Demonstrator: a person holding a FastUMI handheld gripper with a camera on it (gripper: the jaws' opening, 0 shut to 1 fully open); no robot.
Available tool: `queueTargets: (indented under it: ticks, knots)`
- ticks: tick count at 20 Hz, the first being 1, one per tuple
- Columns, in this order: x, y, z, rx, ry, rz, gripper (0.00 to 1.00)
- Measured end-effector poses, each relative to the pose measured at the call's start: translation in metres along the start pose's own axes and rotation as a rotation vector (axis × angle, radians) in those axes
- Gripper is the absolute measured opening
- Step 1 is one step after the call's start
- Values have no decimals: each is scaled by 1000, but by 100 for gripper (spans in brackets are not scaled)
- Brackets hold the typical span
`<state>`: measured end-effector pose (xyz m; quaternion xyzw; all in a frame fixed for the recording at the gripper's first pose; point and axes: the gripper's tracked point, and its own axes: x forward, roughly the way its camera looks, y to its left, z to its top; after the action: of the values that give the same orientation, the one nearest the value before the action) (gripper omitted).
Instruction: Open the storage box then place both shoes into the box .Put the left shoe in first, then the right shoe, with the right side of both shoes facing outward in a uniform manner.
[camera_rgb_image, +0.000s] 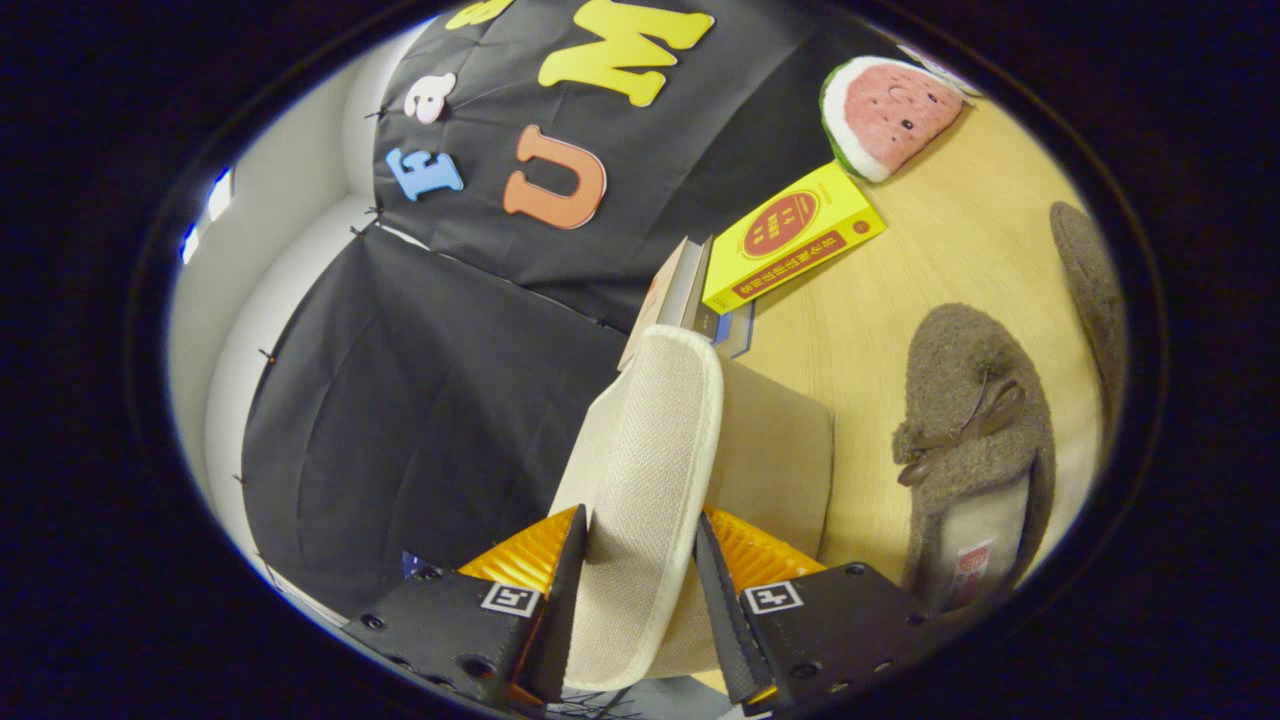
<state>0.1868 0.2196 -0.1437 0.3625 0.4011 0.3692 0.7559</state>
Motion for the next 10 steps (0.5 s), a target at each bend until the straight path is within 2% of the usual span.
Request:
queueTargets:
  ticks: [3, 4, 6, 7, 8, 10]
  knots:
    - [-7, 1, 2, -21, -20, -43, 59]
    - [-8, 2, 2, -23, -16, -52, 48]
    - [-11, 5, 5, -22, -21, -67, 37]
    - [-17, 13, 8, 10, -24, -45, 36]
    - [-20, 15, 9, 18, -19, -63, 11]
    - [-20, 20, 10, -35, -17, -108, 8]
